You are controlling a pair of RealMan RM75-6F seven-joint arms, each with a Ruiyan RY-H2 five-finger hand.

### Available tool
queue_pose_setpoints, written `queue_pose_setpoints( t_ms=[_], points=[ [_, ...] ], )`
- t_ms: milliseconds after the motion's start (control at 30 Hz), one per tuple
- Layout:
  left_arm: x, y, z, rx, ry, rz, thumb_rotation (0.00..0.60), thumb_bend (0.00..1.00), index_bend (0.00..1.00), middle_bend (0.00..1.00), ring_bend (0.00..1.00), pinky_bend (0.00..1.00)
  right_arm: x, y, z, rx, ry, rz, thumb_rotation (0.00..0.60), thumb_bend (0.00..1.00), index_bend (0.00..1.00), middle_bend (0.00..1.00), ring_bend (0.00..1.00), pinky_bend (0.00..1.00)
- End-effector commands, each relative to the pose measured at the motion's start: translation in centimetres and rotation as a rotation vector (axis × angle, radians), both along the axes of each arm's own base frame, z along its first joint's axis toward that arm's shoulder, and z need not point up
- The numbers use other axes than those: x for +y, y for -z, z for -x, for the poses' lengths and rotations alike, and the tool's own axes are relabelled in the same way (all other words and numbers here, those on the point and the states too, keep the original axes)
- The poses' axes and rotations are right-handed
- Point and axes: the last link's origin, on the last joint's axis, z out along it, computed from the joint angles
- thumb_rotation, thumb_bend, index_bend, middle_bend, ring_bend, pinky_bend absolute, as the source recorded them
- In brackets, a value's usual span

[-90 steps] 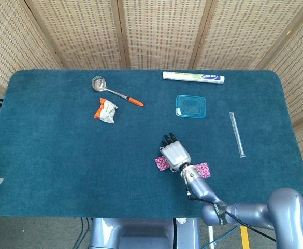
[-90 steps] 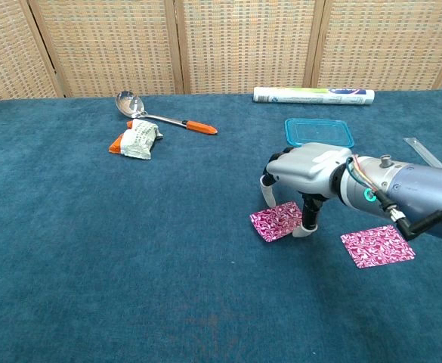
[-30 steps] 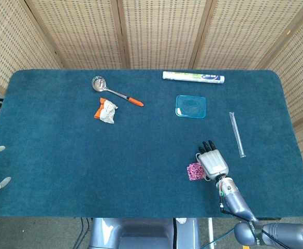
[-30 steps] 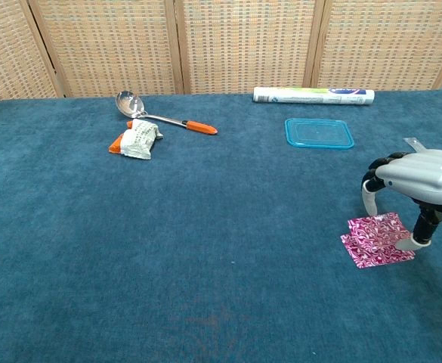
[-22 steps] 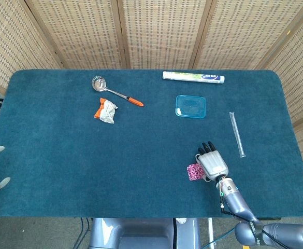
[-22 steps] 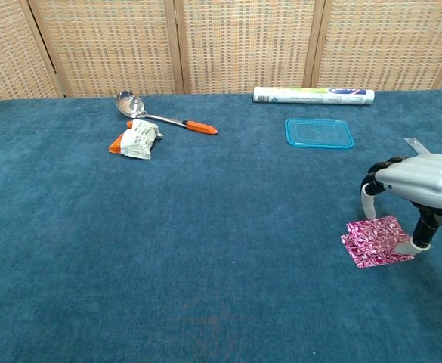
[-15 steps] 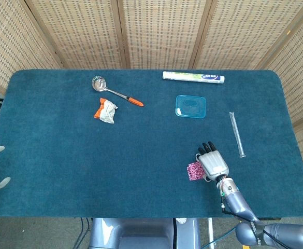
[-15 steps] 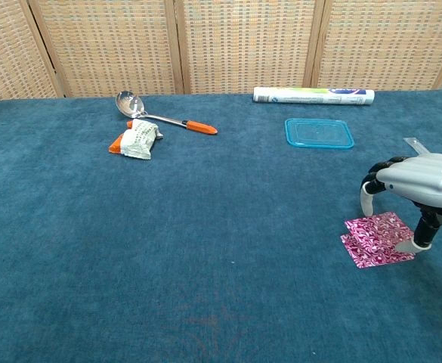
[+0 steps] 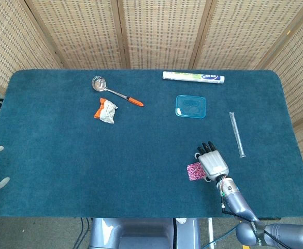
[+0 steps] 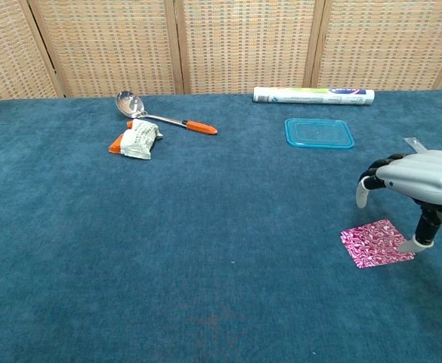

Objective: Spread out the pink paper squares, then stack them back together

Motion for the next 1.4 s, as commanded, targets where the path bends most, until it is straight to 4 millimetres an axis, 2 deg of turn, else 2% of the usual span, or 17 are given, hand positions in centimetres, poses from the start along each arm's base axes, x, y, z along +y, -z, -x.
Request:
queue_pose_setpoints(
  t_ms=[33, 300, 567, 733, 933, 1167, 1400],
  points=[
    [0.0, 0.0, 0.0, 0.0, 0.001, -0.002, 0.6, 0.13, 0.21, 0.0, 0.0, 0.0, -0.3, -0.6, -0.5, -0.011, -0.011, 0.017, 0.6, 0.21, 0.26, 0.15, 0.0, 0.0],
    [-0.1, -0.1, 0.0, 0.001, -0.004, -0.014, 0.6, 0.13, 0.21, 0.0, 0.0, 0.0, -0.7, -2.5, -1.8, -0.091, -0.037, 0.099, 0.6, 0.21, 0.26, 0.17, 0.0, 0.0],
    [-0.3, -0.2, 0.1, 0.001, -0.007, -0.03, 0.6, 0.13, 0.21, 0.0, 0.0, 0.0, -0.8, -4.2, -1.3, -0.16, -0.053, 0.187, 0.6, 0.26, 0.29, 0.2, 0.0, 0.0],
    [-0.4, -0.2, 0.1, 0.002, -0.002, -0.037, 0.6, 0.13, 0.21, 0.0, 0.0, 0.0, -0.8, -5.4, -0.3, -0.199, -0.05, 0.251, 0.6, 0.31, 0.3, 0.21, 0.0, 0.0],
    [-0.6, 0.0, 0.1, 0.01, 0.005, -0.031, 0.6, 0.13, 0.21, 0.0, 0.0, 0.0, -0.3, -7.4, 1.4, -0.184, -0.051, 0.351, 0.6, 0.31, 0.31, 0.22, 0.0, 0.0],
    [-0.7, 0.2, 0.3, 0.009, -0.004, -0.03, 0.6, 0.13, 0.21, 0.0, 0.0, 0.0, 1.2, -9.4, 4.2, -0.161, -0.037, 0.445, 0.6, 0.31, 0.31, 0.22, 0.0, 0.0],
    [-0.8, 0.6, -0.1, 0.008, 0.01, -0.016, 0.6, 0.13, 0.21, 0.0, 0.0, 0.0, 3.2, -11.2, 6.0, -0.177, -0.019, 0.521, 0.6, 0.31, 0.31, 0.22, 0.0, 0.0]
  ],
)
